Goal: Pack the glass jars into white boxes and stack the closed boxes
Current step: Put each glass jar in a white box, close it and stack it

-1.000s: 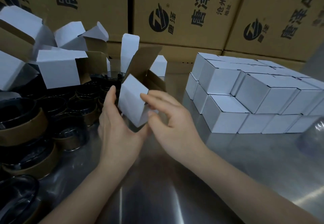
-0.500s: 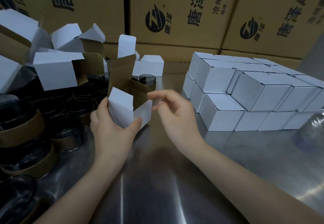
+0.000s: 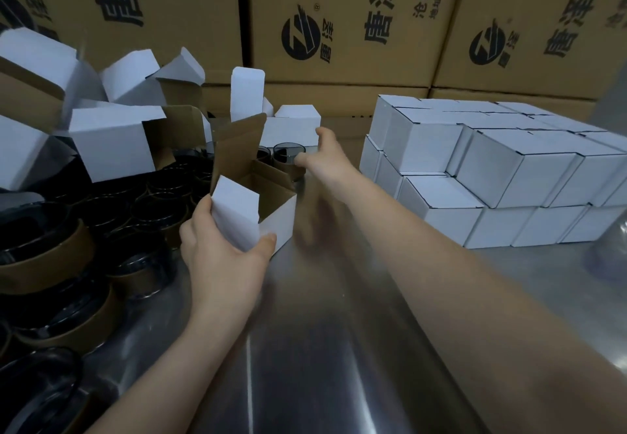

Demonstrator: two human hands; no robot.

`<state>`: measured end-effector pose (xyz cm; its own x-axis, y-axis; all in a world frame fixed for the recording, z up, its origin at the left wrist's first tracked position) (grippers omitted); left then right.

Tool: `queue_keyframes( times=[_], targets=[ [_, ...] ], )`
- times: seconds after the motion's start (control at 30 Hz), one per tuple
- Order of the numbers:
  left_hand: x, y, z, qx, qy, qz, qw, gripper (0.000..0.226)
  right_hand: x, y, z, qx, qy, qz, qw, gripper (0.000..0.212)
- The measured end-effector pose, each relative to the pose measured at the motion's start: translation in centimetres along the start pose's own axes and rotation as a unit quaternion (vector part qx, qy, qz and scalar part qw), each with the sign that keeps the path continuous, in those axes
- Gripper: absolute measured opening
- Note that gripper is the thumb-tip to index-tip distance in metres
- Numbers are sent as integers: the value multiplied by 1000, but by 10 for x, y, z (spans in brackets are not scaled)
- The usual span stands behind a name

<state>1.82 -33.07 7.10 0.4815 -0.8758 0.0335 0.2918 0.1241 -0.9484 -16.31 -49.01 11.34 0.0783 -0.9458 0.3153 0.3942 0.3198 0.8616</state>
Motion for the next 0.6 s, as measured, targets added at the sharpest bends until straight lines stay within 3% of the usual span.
queue_keyframes(
  times=[0.13, 0.3, 0.4, 0.6],
  targets=[
    [1, 2, 0, -1, 2, 0, 1000, 94, 13, -9, -12, -10, 23, -14, 1000, 80],
    [0, 1, -1, 1, 4, 0, 1000, 94, 19, -14, -26, -15, 48, 0, 999, 64],
    [-1, 1, -2, -3, 8, 3, 1000, 95, 22, -14, -31, -47, 57, 0, 997, 69],
    [-1, 0, -4, -2, 19, -5, 1000, 95, 28, -15, -25, -133, 3, 2, 991, 52]
  ],
)
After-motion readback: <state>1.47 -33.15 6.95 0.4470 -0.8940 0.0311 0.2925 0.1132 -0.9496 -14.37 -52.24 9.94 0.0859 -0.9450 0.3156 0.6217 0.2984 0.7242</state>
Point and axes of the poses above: each hand's wrist, its own x-axis towards the middle knuckle, its own z-axis out of the back of the hand, y = z × x, the point moved 9 cm from there along x, towards the middle knuckle, and after that the axes turned 13 degrees about z, right-handed, at the moved point
